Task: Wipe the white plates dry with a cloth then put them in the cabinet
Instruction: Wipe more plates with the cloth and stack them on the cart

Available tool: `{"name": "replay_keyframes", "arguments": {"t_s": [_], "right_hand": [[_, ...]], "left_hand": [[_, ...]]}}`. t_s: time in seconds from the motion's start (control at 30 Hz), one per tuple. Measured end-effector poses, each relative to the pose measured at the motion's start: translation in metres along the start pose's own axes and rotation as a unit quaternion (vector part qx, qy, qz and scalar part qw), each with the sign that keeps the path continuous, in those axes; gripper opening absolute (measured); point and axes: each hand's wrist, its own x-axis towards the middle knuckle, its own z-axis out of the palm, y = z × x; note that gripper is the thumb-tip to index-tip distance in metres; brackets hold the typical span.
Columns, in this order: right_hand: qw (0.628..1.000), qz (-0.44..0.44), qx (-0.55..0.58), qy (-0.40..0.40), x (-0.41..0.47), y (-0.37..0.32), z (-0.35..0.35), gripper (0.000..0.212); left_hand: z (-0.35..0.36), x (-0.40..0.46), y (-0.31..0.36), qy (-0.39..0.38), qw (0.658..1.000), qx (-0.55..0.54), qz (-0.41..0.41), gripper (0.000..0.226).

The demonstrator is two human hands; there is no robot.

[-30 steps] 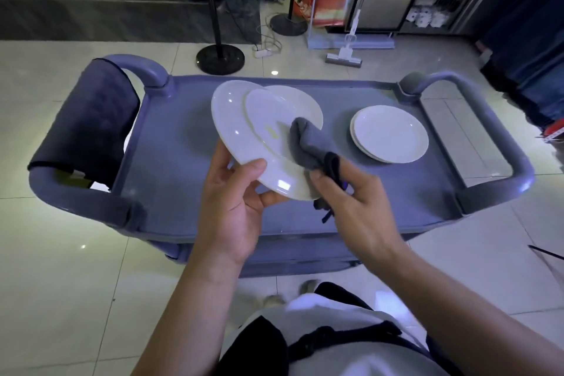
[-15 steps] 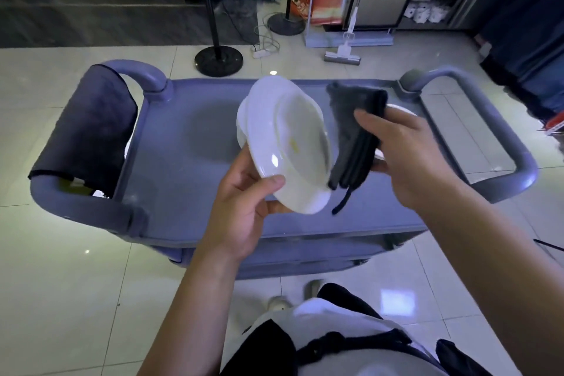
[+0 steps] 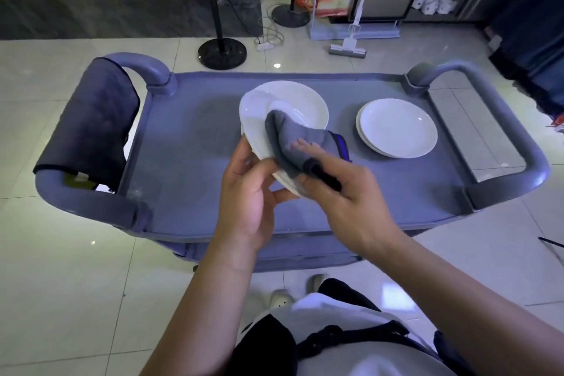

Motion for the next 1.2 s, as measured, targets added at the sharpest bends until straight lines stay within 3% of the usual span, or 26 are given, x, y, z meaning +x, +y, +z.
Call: {"name": "replay_keyframes", "arguments": {"t_s": [0.17, 0.33, 0.57, 0.63, 0.73, 0.77, 0.83, 0.93, 1.0, 1.03, 1.07, 1.13, 1.2], "right_hand": [[0.989, -0.060, -0.135, 0.017, -0.017, 0.014, -0.001, 0.055], [0.968, -0.102, -0.193, 0.126, -0.020, 0.013, -0.002, 0.065], [0.978, -0.008, -0.042, 0.203, -0.023, -0.004, -0.015, 0.065], [0.975, 0.015, 0.042, 0.219, -0.018, 0.000, -0.024, 0.060], [0.937, 0.135, 0.211, 0.243, -0.014, 0.017, -0.039, 0.040], [0.919, 0.181, 0.250, 0.248, -0.015, 0.025, -0.042, 0.035], [0.884, 0.249, 0.307, 0.249, -0.019, 0.039, -0.049, 0.027], [0.842, 0.293, 0.378, 0.250, -0.023, 0.054, -0.065, 0.030], [0.823, 0.294, 0.420, 0.243, -0.024, 0.061, -0.076, 0.032], [0.818, 0.294, 0.434, 0.239, -0.022, 0.064, -0.080, 0.032], [0.816, 0.294, 0.440, 0.235, -0.021, 0.066, -0.084, 0.032], [0.819, 0.293, 0.439, 0.224, -0.015, 0.069, -0.091, 0.032], [0.829, 0.293, 0.419, 0.228, -0.010, 0.068, -0.098, 0.032]], "left_hand": [[0.000, -0.008, 0.000, 0.002, 0.997, -0.061, -0.040, 0.043], [0.019, -0.014, 0.009, -0.038, 0.999, -0.027, -0.010, 0.060], [0.052, -0.010, 0.003, -0.112, 0.979, 0.172, 0.008, 0.067], [0.059, -0.005, -0.004, -0.137, 0.944, 0.301, -0.001, 0.075], [0.062, 0.003, -0.017, -0.185, 0.830, 0.527, 0.005, 0.082], [0.062, 0.004, -0.018, -0.190, 0.819, 0.541, 0.000, 0.079], [0.053, 0.004, -0.014, -0.146, 0.834, 0.531, 0.037, 0.072], [0.025, 0.016, -0.002, 0.023, 0.832, 0.521, 0.188, 0.082], [0.009, 0.024, 0.006, 0.071, 0.911, 0.401, 0.071, 0.083], [0.007, 0.027, 0.006, 0.040, 0.954, 0.296, -0.027, 0.075], [0.005, 0.029, 0.004, -0.014, 0.974, 0.203, -0.100, 0.064], [0.012, 0.026, -0.001, -0.074, 0.982, 0.088, -0.150, 0.055], [0.022, 0.024, -0.006, -0.093, 0.985, 0.064, -0.131, 0.063]]}}
